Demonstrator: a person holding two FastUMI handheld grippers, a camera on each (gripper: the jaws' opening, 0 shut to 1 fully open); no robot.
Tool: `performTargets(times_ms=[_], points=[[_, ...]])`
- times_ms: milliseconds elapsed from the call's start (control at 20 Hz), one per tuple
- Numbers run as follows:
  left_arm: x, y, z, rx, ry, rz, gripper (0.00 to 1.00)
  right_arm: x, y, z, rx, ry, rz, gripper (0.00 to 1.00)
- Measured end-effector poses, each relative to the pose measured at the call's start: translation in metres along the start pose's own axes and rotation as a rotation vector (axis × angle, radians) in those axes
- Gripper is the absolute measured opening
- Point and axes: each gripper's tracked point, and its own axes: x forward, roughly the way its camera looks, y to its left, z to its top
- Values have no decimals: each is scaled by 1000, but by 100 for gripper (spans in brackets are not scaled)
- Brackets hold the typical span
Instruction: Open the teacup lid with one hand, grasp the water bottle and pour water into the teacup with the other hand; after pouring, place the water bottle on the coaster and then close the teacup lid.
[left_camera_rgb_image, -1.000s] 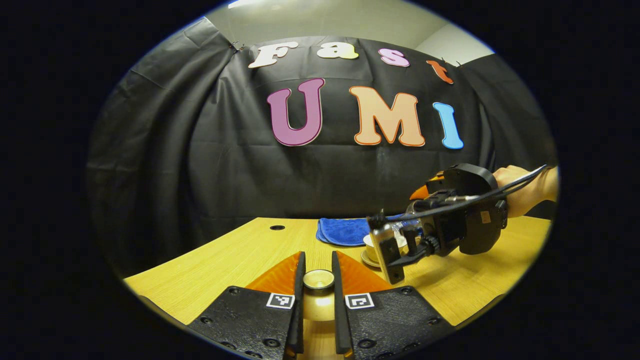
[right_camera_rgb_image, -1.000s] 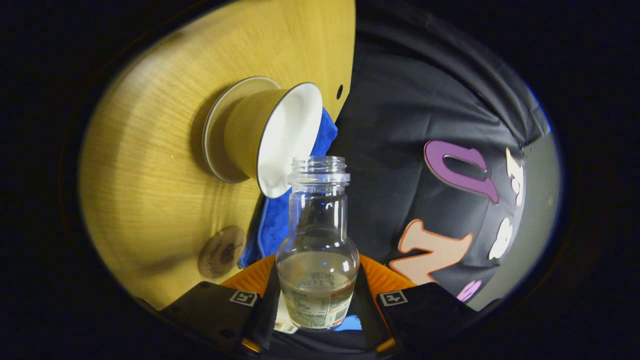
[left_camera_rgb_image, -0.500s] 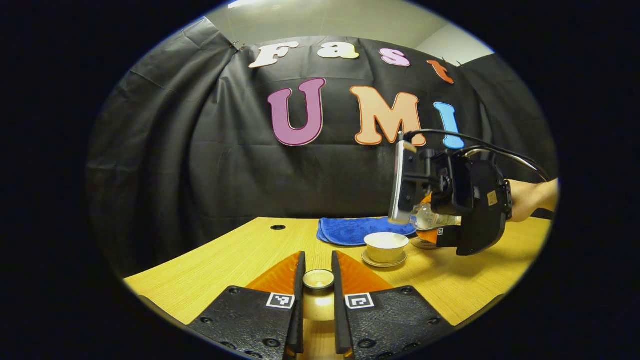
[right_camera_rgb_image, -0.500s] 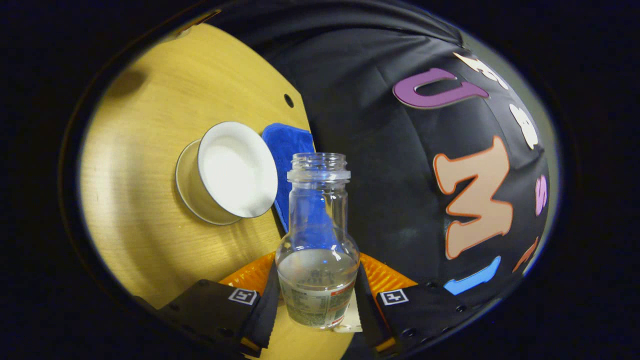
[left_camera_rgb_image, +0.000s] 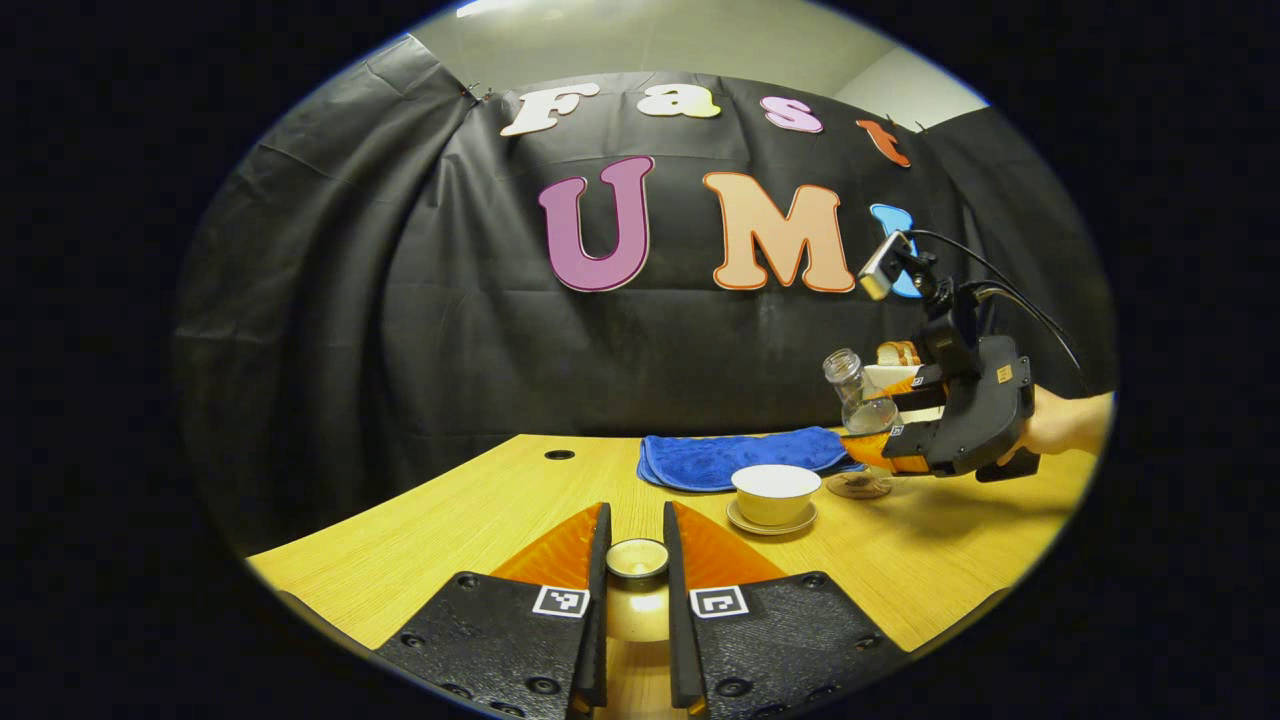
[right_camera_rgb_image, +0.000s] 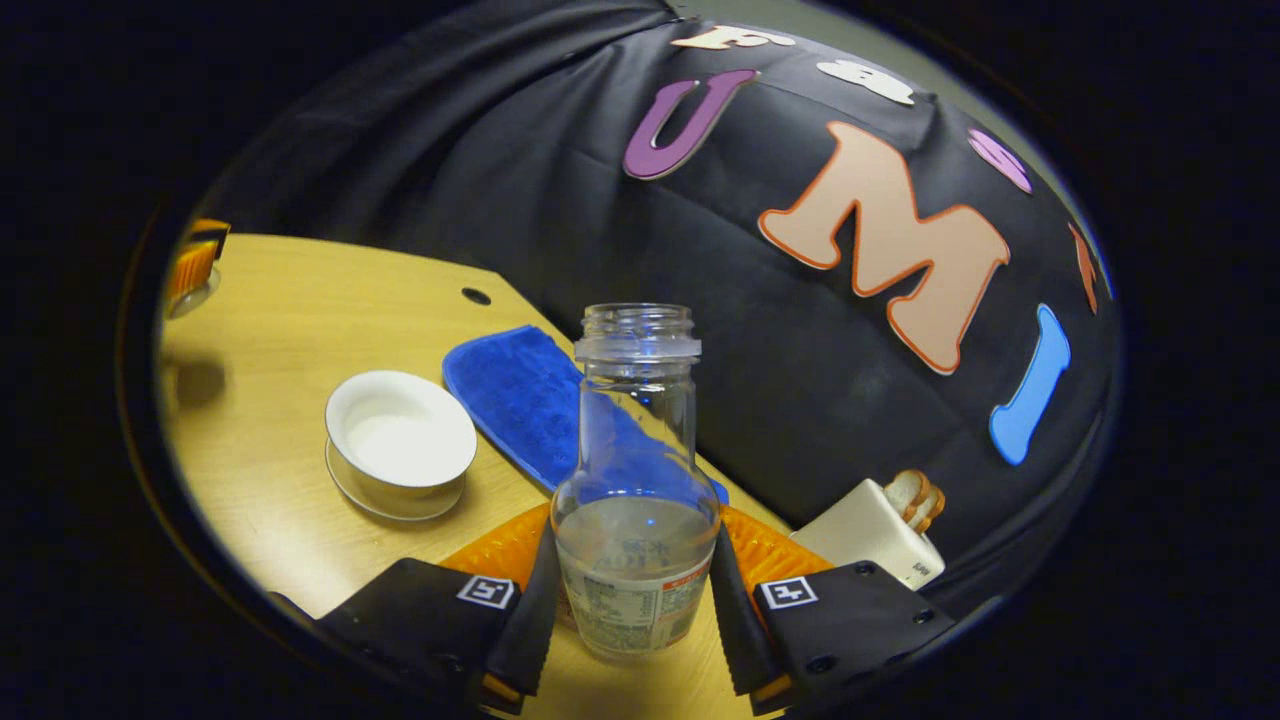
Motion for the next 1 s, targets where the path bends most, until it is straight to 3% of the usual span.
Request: performTargets(times_ms=[450,1000], points=[[1,0,0,-1,1,1,22,13,-19,-14,489,-82,-65,75],[1,0,0,0,0,2,22,25,-24,-26,570,-110,-99,72]])
